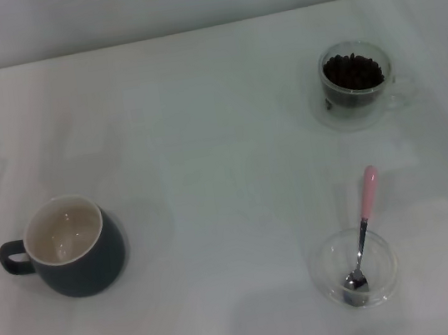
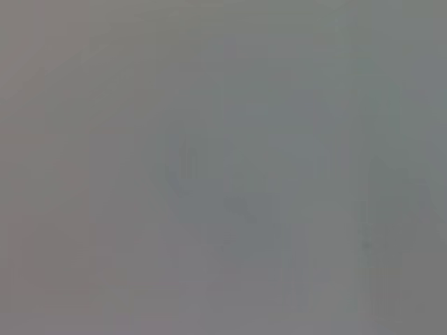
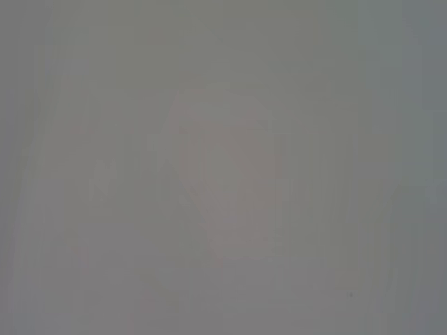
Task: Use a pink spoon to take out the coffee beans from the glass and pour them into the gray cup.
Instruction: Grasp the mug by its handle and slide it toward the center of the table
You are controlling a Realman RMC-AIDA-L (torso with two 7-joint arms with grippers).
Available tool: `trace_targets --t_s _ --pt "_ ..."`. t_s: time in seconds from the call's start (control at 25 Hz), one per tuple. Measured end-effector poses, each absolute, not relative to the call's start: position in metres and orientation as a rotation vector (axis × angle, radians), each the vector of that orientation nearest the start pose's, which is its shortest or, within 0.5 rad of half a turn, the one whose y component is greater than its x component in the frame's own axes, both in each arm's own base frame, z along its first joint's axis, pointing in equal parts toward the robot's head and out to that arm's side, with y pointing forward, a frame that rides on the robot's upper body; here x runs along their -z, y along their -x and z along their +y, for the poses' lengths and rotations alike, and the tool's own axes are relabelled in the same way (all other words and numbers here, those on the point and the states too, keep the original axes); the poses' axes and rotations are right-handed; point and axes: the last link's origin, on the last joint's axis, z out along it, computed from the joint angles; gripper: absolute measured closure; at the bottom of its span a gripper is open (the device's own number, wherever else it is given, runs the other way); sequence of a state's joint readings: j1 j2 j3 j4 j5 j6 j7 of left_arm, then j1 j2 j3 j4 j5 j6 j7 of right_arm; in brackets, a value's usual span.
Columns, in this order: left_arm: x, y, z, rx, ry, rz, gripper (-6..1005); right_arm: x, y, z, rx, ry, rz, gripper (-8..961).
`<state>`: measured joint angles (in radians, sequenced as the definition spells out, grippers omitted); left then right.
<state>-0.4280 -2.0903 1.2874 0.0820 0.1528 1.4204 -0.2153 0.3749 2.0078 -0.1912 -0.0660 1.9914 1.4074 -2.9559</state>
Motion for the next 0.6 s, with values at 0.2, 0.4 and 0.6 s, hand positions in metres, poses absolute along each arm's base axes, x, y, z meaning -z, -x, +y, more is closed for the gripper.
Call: trace_targets --t_s 0.2,0.4,0.6 --pt "-0.026 0.3223 0.3203 0.818 1.51 -0.333 165 -0.0777 -0.3738 0.3025 -0.615 1.412 0.314 83" --pt "-0.0265 0.3234 0.3195 0.814 1.507 -0.334 165 -0.0782 -0.3719 0.3038 -0.626 1.41 0.309 83" --pt "-0.0266 0.3243 0.3181 0.814 1.503 -0.336 165 -0.0777 -0.369 0.3074 -0.633 1.416 0.303 82"
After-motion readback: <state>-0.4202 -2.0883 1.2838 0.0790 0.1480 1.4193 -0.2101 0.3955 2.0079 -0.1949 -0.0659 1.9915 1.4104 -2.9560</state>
